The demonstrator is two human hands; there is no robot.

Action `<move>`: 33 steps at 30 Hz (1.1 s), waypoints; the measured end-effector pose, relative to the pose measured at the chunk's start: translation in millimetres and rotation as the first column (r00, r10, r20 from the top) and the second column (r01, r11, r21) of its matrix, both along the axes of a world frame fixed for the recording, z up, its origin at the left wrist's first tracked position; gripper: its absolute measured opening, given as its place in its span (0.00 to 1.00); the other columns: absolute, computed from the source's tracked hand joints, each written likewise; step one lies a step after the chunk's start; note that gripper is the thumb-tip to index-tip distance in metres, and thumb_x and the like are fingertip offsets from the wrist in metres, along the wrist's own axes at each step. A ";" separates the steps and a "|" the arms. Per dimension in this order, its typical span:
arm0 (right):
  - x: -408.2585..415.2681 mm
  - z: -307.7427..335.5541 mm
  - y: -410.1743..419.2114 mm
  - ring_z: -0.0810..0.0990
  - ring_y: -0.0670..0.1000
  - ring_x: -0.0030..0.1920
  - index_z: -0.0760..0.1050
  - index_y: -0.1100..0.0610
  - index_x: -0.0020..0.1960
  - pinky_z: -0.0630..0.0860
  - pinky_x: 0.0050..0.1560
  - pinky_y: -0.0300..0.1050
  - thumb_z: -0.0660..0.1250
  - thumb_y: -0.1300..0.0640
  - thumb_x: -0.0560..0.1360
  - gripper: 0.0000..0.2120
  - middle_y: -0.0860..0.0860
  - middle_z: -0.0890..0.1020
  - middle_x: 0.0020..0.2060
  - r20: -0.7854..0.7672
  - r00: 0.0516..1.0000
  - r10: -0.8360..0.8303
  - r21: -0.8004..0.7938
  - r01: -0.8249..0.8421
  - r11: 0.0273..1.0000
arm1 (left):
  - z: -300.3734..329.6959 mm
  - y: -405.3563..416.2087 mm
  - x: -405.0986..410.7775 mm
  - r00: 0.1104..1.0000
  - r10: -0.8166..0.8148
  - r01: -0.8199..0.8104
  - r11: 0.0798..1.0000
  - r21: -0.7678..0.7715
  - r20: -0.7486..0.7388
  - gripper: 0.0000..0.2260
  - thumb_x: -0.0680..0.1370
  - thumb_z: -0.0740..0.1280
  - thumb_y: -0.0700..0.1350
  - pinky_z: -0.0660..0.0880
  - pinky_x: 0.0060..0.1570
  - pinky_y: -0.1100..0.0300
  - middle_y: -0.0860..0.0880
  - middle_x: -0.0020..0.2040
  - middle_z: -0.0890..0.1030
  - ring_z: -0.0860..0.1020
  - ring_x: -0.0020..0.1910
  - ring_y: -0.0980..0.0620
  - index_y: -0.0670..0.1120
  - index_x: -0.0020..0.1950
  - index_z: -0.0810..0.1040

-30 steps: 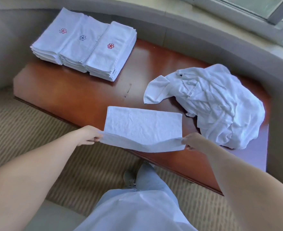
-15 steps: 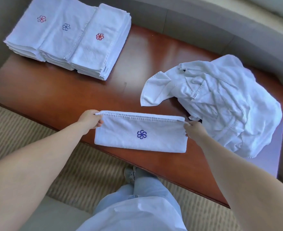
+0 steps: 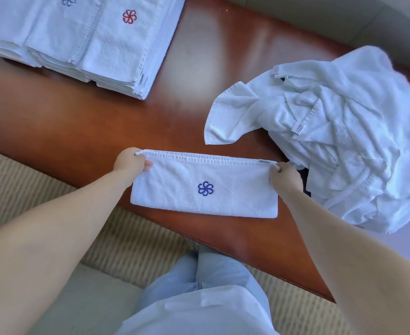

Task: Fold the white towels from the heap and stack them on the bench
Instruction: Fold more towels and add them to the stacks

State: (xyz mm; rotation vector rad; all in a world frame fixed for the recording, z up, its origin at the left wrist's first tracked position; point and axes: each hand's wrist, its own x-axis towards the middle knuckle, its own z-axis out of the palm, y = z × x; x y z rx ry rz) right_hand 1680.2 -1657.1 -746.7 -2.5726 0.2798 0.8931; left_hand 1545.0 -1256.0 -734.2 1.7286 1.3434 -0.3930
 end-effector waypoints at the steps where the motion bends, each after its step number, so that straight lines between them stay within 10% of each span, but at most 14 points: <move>1: -0.6 -2.2 1.2 0.77 0.56 0.40 0.74 0.56 0.50 0.68 0.36 0.45 0.53 0.52 0.83 0.13 0.51 0.77 0.38 0.012 1.000 -0.007 -0.003 0.007 1.000 | -1.9 -2.6 1.4 1.000 0.003 -0.003 1.000 0.010 -0.020 0.10 0.85 0.60 0.45 0.79 0.61 0.48 0.50 0.43 0.86 0.86 0.47 0.49 0.47 0.64 0.75; 7: -25.1 9.4 11.1 0.80 0.55 0.42 0.66 0.47 0.73 0.71 0.36 0.46 0.56 0.54 0.81 0.20 0.50 0.82 0.43 0.122 0.980 -0.159 0.108 0.146 0.983 | 2.4 -22.6 -12.5 0.979 -0.201 0.192 0.952 0.238 0.013 0.22 0.82 0.59 0.45 0.78 0.43 0.49 0.50 0.43 0.82 0.81 0.42 0.46 0.57 0.75 0.61; 10: -54.3 18.5 28.3 0.77 0.52 0.56 0.62 0.44 0.77 0.76 0.50 0.49 0.63 0.55 0.80 0.27 0.46 0.77 0.62 0.257 0.960 0.109 0.196 -0.162 0.967 | 2.8 -57.0 -21.5 0.877 -0.469 0.416 0.851 0.321 0.108 0.23 0.82 0.63 0.48 0.77 0.48 0.49 0.51 0.53 0.78 0.79 0.51 0.48 0.58 0.75 0.61; 15: -94.2 -14.1 73.9 0.61 0.57 0.79 0.66 0.51 0.79 0.61 0.78 0.56 0.64 0.48 0.82 0.26 0.52 0.67 0.78 0.341 0.787 0.514 0.077 -0.568 0.819 | -33.2 -117.5 -32.6 0.459 -0.888 0.783 0.388 0.485 -0.030 0.23 0.83 0.63 0.53 0.63 0.75 0.43 0.46 0.77 0.67 0.62 0.78 0.43 0.51 0.78 0.68; 21: -116.4 -69.7 64.2 0.54 0.57 0.82 0.61 0.47 0.81 0.50 0.81 0.56 0.55 0.41 0.84 0.27 0.52 0.59 0.82 0.508 0.597 0.621 -0.158 -0.644 0.749 | -87.1 -108.7 -63.0 0.309 -0.936 0.729 0.120 0.674 -0.167 0.26 0.86 0.51 0.61 0.51 0.80 0.42 0.49 0.84 0.53 0.51 0.83 0.46 0.55 0.83 0.57; 33: -104.9 -73.0 3.0 0.46 0.54 0.83 0.50 0.43 0.83 0.39 0.80 0.52 0.48 0.38 0.83 0.29 0.49 0.52 0.83 0.391 0.729 0.562 -0.309 -0.471 0.826 | -81.9 -61.1 -91.3 0.506 -0.791 0.765 0.227 0.603 -0.345 0.30 0.83 0.44 0.66 0.47 0.74 0.29 0.53 0.84 0.41 0.42 0.83 0.45 0.59 0.84 0.45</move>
